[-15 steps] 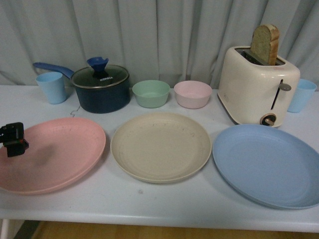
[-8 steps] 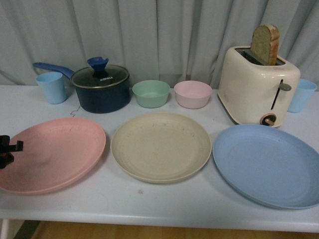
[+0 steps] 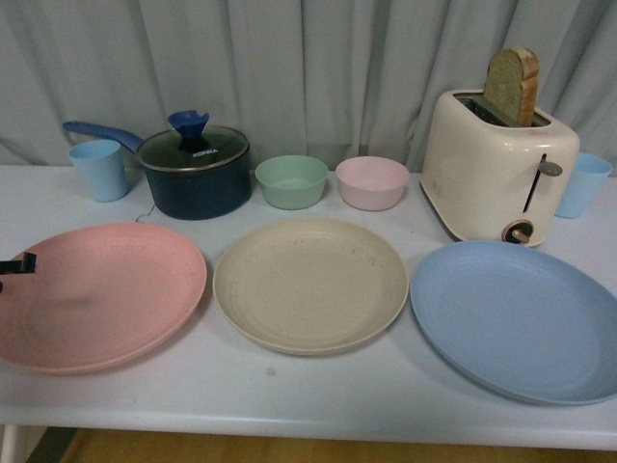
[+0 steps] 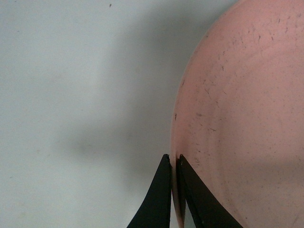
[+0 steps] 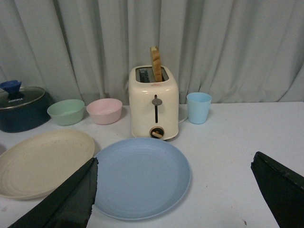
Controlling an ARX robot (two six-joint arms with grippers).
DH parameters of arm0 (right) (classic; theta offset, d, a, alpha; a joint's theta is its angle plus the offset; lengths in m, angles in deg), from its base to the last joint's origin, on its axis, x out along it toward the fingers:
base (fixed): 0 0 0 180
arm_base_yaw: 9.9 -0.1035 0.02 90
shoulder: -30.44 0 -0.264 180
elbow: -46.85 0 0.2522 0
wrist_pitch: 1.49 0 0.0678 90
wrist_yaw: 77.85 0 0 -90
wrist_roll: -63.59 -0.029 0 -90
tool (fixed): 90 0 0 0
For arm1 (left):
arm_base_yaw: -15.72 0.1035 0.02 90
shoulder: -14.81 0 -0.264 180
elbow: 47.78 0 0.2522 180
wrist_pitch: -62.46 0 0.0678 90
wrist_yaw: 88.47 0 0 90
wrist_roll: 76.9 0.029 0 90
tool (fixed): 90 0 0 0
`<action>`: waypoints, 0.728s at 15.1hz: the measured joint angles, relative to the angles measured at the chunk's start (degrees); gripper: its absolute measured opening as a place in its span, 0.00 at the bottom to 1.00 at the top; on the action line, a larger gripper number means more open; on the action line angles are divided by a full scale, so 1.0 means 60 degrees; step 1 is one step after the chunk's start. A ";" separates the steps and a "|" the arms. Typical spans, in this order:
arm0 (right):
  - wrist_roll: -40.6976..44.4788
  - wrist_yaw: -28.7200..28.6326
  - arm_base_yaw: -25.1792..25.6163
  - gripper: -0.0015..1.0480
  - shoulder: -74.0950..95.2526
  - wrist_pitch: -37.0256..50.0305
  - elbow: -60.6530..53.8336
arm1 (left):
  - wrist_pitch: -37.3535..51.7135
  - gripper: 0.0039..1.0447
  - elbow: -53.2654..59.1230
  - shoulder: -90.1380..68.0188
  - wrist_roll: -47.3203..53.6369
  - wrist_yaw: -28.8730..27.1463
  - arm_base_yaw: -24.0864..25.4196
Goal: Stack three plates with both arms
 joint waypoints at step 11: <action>0.0000 0.0000 0.0000 0.94 0.0000 0.0000 0.0000 | -0.0954 0.02 -0.0113 0.3206 -0.0455 0.0721 -0.2656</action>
